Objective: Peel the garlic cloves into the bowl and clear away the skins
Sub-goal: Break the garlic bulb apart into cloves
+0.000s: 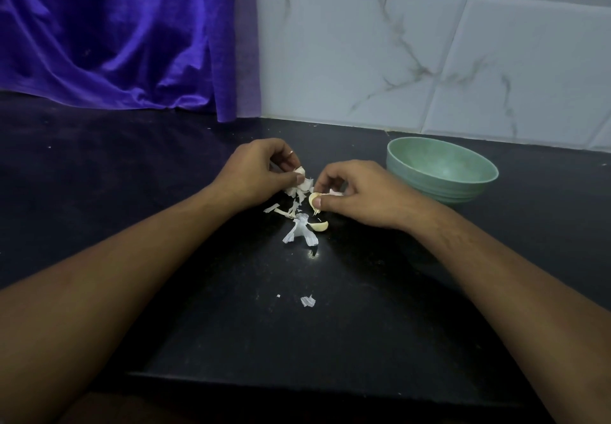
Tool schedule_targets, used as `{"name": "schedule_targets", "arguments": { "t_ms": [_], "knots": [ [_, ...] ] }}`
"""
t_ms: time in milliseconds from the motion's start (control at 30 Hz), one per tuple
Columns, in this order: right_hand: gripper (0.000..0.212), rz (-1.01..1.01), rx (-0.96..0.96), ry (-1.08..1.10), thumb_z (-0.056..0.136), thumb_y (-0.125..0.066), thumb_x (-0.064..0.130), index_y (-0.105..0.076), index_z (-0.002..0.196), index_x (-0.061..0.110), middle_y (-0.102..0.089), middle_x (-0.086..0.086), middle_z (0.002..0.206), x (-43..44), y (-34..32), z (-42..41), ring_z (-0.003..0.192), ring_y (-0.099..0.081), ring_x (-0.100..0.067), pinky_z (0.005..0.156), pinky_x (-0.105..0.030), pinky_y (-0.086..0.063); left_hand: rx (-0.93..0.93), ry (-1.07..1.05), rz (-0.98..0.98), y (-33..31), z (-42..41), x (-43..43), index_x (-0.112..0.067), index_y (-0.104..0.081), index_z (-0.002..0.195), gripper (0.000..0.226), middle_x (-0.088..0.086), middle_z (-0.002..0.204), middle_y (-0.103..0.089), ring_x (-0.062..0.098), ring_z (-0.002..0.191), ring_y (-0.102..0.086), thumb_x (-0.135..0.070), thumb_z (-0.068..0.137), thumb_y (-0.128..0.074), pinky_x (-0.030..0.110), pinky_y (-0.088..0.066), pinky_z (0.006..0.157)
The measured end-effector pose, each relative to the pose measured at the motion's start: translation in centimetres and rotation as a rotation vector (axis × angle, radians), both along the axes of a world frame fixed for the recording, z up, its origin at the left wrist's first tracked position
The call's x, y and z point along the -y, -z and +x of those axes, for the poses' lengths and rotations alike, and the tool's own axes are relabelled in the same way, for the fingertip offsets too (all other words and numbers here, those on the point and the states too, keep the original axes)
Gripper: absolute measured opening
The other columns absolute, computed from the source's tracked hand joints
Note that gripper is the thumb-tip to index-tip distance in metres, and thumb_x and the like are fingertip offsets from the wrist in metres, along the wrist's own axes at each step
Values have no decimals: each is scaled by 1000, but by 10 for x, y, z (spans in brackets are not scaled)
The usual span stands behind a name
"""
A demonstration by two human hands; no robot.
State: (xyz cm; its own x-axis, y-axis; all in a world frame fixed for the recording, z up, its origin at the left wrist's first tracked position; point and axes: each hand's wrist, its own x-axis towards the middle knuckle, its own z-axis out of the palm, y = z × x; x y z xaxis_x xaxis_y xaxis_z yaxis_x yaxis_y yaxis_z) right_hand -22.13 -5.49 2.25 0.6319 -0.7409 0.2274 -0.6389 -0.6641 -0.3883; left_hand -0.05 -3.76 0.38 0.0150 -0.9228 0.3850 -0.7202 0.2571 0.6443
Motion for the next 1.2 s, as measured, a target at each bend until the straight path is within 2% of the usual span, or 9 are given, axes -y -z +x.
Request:
{"name": "schedule_targets", "arguments": {
  "t_ms": [133, 267, 367, 467, 567, 800, 1000, 1100, 1200],
  "knots": [
    [22, -14, 99, 11, 88, -80, 41, -72, 101, 25, -71, 8, 90, 2, 2, 0, 62, -57, 10, 57, -9, -38, 52, 30, 49, -1, 1, 0, -28, -76, 118, 32, -11, 100, -75, 4, 88, -70, -27, 88, -83, 32, -58, 92],
    [15, -101, 104, 78, 93, -73, 40, -72, 99, 26, -71, 9, 94, 4, 3, 1, 69, -59, 6, 60, -11, -38, 52, 37, 38, -2, 0, -1, -28, -78, 109, 23, -11, 94, -75, 5, 85, -70, -34, 87, -83, 32, -59, 88],
    [21, -123, 111, 135, 98, -63, 45, -73, 100, 26, -68, 8, 96, 6, -1, -2, 83, -62, -4, 74, -30, -49, -34, -17, -15, -4, -2, -3, -25, -76, 102, 22, -8, 88, -74, 5, 77, -68, -45, 93, -74, 23, -56, 73],
    [35, -60, 14, 109, 101, -54, 54, -74, 105, 25, -69, 9, 92, 3, -2, -2, 85, -64, -9, 81, -37, -53, -47, -62, -18, -8, 2, -3, -21, -73, 97, 31, -4, 83, -73, 12, 72, -67, -48, 102, -59, 39, -59, 75],
    [42, -37, -92, 52, 98, -53, 61, -74, 111, 27, -63, 8, 95, 0, -1, 0, 90, -64, -11, 86, -38, -53, 25, -82, 25, -13, 9, -5, -22, -73, 89, 34, -4, 79, -73, 12, 68, -66, -47, 103, -56, 43, -59, 78],
    [15, 127, -67, -101, 90, -77, 41, -76, 95, 27, -71, 15, 79, -6, -12, -5, 63, -57, 5, 61, -12, -40, 210, 51, 349, -34, 18, -17, -14, -74, 83, 44, 2, 67, -72, 12, 50, -61, -54, 97, -63, 23, -50, 48],
    [17, 379, 89, -184, 100, -68, 33, -77, 99, 19, -72, -18, 86, -6, -21, -11, 70, -63, -19, 56, -33, -52, -10, 329, 548, -37, 12, -23, -3, -75, 101, 30, 11, 87, -77, 14, 58, -65, -32, 96, -71, 24, -55, 53],
    [19, 324, 176, -122, 102, -65, 30, -75, 102, 14, -73, -11, 89, -2, -23, -14, 65, -66, -19, 49, -31, -51, -75, 404, 565, -40, 11, -25, -4, -74, 111, 30, 12, 96, -78, 14, 65, -67, -28, 93, -71, 25, -58, 57],
    [25, 330, 192, -68, 101, -65, 31, -73, 98, 8, -69, -7, 80, -1, -29, -20, 59, -65, -18, 43, -28, -49, -89, 423, 535, -46, 16, -28, -6, -72, 108, 40, 5, 86, -74, 14, 64, -62, -35, 83, -78, 27, -55, 57]
  ]
}}
